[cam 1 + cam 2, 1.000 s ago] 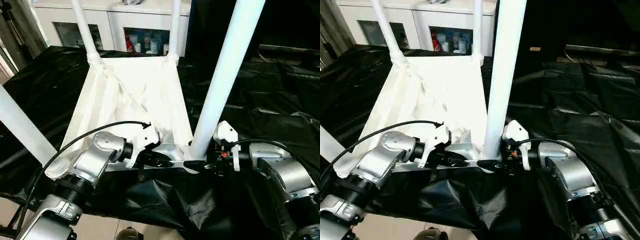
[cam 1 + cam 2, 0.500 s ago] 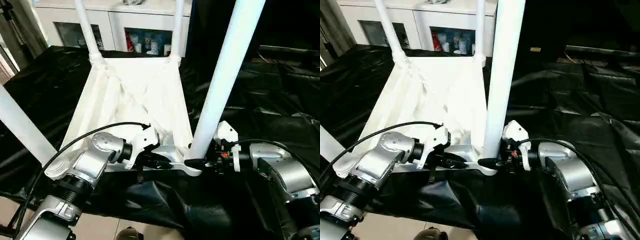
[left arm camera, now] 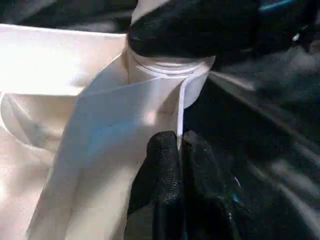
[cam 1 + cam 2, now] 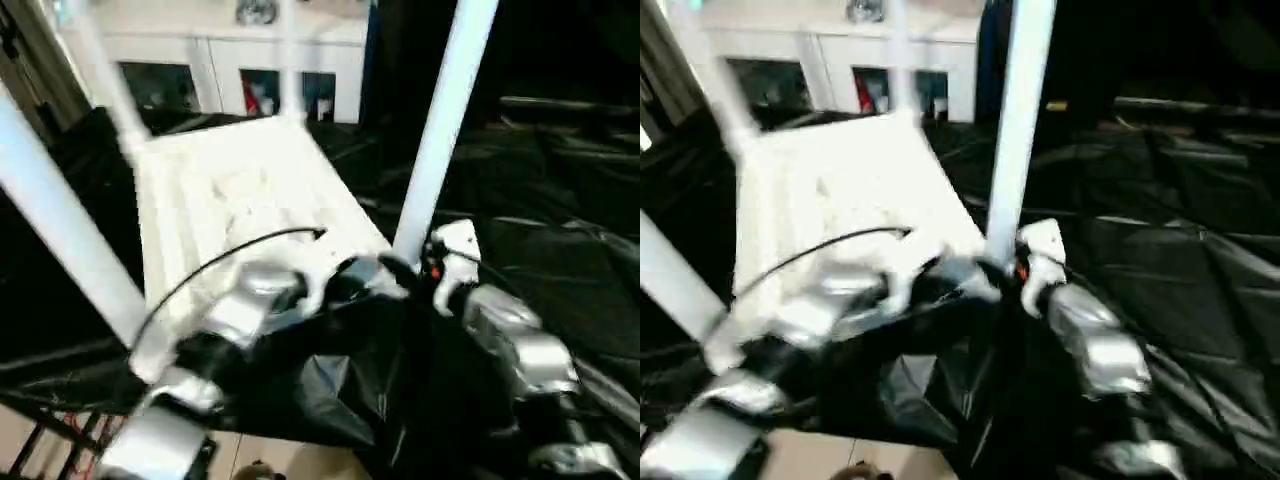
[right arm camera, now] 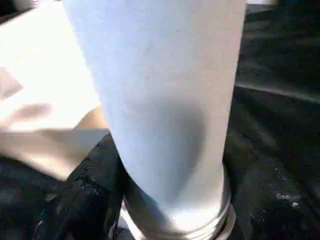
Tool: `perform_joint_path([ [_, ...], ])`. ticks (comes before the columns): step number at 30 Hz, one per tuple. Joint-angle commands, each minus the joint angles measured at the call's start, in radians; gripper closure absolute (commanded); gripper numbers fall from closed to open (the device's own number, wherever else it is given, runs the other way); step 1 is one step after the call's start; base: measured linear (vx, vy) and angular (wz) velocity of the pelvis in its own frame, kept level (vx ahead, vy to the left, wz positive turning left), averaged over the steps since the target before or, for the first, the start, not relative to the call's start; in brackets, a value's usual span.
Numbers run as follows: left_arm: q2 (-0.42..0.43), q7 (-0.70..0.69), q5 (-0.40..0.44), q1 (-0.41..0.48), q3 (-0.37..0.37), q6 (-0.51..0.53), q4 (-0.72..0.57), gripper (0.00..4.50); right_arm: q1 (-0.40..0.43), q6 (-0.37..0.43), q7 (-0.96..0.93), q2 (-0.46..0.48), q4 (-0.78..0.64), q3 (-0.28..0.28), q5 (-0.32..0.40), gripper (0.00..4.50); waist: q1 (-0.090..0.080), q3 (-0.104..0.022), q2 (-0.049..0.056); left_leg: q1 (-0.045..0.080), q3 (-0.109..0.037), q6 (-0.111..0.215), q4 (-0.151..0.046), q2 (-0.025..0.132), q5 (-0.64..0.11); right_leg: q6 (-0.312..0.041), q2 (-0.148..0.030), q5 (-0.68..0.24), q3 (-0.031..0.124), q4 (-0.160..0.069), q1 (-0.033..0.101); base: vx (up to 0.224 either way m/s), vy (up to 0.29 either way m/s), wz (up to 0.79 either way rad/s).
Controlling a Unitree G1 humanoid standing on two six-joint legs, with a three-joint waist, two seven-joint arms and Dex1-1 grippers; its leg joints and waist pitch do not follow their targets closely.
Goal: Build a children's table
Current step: Rotate leg to tighten
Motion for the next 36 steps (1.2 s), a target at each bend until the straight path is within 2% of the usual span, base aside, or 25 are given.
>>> perform_joint_path([
  [1,-0.08,0.026,-0.036,-0.037,-0.001,-0.033,-0.012,4.5,0.021,0.041,0.004,0.064,0.062,0.103,-0.03,2.02,0.0,-0.049,-0.024,0.009,-0.028,-0.005,-0.089,0.051,-0.287,-0.131,-0.075,-0.395,0.036,-0.108,0.027,0.0,0.0,0.0],
  [2,-0.085,0.014,-0.026,-0.037,-0.015,-0.05,-0.011,4.5,0.006,0.008,0.02,0.077,0.08,0.113,-0.033,1.67,-0.002,-0.052,-0.021,0.005,-0.027,0.005,-0.089,0.053,-0.264,-0.142,-0.075,-0.334,0.036,-0.103,0.027,0.0,0.0,0.0],
  [3,-0.085,0.014,-0.026,-0.037,-0.015,-0.05,-0.011,4.5,0.006,0.008,0.02,0.077,0.08,0.113,-0.033,1.67,-0.002,-0.052,-0.02,0.003,-0.027,0.007,-0.088,0.052,-0.261,-0.146,-0.075,-0.32,0.036,-0.103,0.028,0.0,0.0,0.0],
  [4,-0.085,0.008,-0.025,-0.035,-0.018,-0.054,-0.013,4.5,0.002,0.001,0.029,0.081,0.084,0.111,-0.027,1.32,-0.003,-0.052,-0.02,0.003,-0.026,0.01,-0.088,0.052,-0.258,-0.149,-0.074,-0.308,0.036,-0.102,0.029,0.0,0.0,0.0],
  [5,-0.082,0.0,-0.028,-0.031,-0.018,-0.053,-0.016,4.5,-0.001,0.001,0.039,0.083,0.084,0.106,-0.018,1.29,-0.003,-0.052,-0.021,0.003,-0.025,0.017,-0.087,0.052,-0.252,-0.157,-0.073,-0.283,0.036,-0.1,0.031,0.0,0.0,0.0],
  [9,-0.049,-0.053,-0.025,-0.016,-0.022,-0.078,-0.021,4.5,0.0,-0.026,0.083,0.052,0.054,0.115,-0.024,0.91,-0.001,-0.052,-0.022,0.003,-0.023,0.025,-0.088,0.052,-0.248,-0.157,-0.075,-0.291,0.037,-0.102,0.031,0.0,0.0,0.0],
  [12,-0.012,-0.101,-0.033,0.002,-0.028,-0.078,-0.045,4.5,0.01,-0.035,0.184,-0.004,0.023,0.135,-0.016,0.91,0.002,-0.053,-0.022,0.0,-0.024,0.036,-0.087,0.054,-0.235,-0.154,-0.075,-0.273,0.037,-0.101,0.034,0.0,0.0,0.0],
  [14,0.037,-0.176,-0.047,0.022,-0.034,-0.091,-0.082,4.5,0.033,-0.05,0.343,-0.098,-0.03,0.169,0.0,0.91,0.004,-0.054,-0.021,0.0,-0.024,0.041,-0.084,0.055,-0.225,-0.162,-0.076,-0.249,0.037,-0.098,0.035,0.0,0.0,0.0],
  [15,0.053,-0.199,-0.048,0.028,-0.039,-0.098,-0.093,4.5,0.039,-0.047,0.388,-0.125,-0.048,0.174,0.011,0.91,0.006,-0.054,-0.023,-0.002,-0.023,0.052,-0.083,0.056,-0.216,-0.164,-0.075,-0.228,0.037,-0.097,0.039,0.0,0.0,0.0],
  [16,0.066,-0.219,-0.049,0.033,-0.043,-0.102,-0.104,4.5,0.043,-0.04,0.416,-0.143,-0.062,0.175,0.019,0.91,0.009,-0.056,-0.022,-0.001,-0.023,0.059,-0.081,0.056,-0.209,-0.167,-0.075,-0.213,0.037,-0.095,0.038,0.0,0.0,0.0],
  [20,0.122,-0.31,-0.075,0.056,-0.046,-0.092,-0.16,4.5,0.052,-0.023,0.526,-0.225,-0.096,0.175,0.034,0.91,0.012,-0.064,-0.019,-0.004,-0.019,0.085,-0.071,0.061,-0.135,-0.221,-0.072,-0.073,0.028,-0.078,0.039,0.0,0.0,0.0],
  [23,0.153,-0.349,-0.075,0.066,-0.054,-0.097,-0.174,4.5,0.05,-0.022,0.559,-0.254,-0.101,0.172,0.033,0.91,0.015,-0.068,-0.014,-0.006,-0.014,0.105,-0.063,0.063,-0.105,-0.259,-0.07,-0.004,0.022,-0.07,0.033,0.0,0.0,0.0],
  [26,0.2,-0.419,-0.082,0.091,-0.066,-0.093,-0.217,4.5,0.049,-0.013,0.609,-0.288,-0.113,0.176,0.048,0.91,0.021,-0.067,-0.017,-0.008,-0.015,0.103,-0.064,0.065,-0.116,-0.261,-0.074,-0.025,0.019,-0.068,0.039,0.0,0.0,0.0],
  [30,0.228,-0.455,-0.086,0.107,-0.074,-0.091,-0.242,4.5,0.05,-0.014,0.626,-0.293,-0.117,0.18,0.049,0.91,0.028,-0.068,-0.018,-0.006,-0.014,0.094,-0.063,0.066,-0.121,-0.256,-0.074,-0.047,0.019,-0.069,0.035,0.0,0.0,0.0],
  [32,0.232,-0.464,-0.088,0.11,-0.075,-0.088,-0.249,4.5,0.05,-0.013,0.631,-0.294,-0.117,0.181,0.05,1.16,0.03,-0.068,-0.017,-0.006,-0.015,0.088,-0.065,0.066,-0.121,-0.255,-0.075,-0.05,0.019,-0.067,0.036,0.0,0.0,0.0],
  [34,0.24,-0.473,-0.089,0.119,-0.078,-0.084,-0.263,4.5,0.049,-0.016,0.639,-0.29,-0.113,0.187,0.05,1.27,0.028,-0.069,-0.021,-0.007,-0.015,0.086,-0.064,0.066,-0.121,-0.254,-0.075,-0.049,0.019,-0.067,0.038,0.0,0.0,0.0],
  [35,0.245,-0.478,-0.09,0.124,-0.08,-0.082,-0.271,4.5,0.048,-0.012,0.643,-0.287,-0.113,0.189,0.055,1.49,0.029,-0.07,-0.02,-0.008,-0.015,0.087,-0.064,0.065,-0.113,-0.254,-0.075,-0.042,0.019,-0.065,0.038,0.0,0.0,0.0],
  [36,0.247,-0.479,-0.091,0.126,-0.081,-0.08,-0.276,4.5,0.048,-0.01,0.646,-0.288,-0.116,0.192,0.057,1.49,0.029,-0.071,-0.02,-0.007,-0.015,0.089,-0.063,0.065,-0.105,-0.253,-0.075,-0.037,0.019,-0.064,0.038,0.0,0.0,0.0],
])
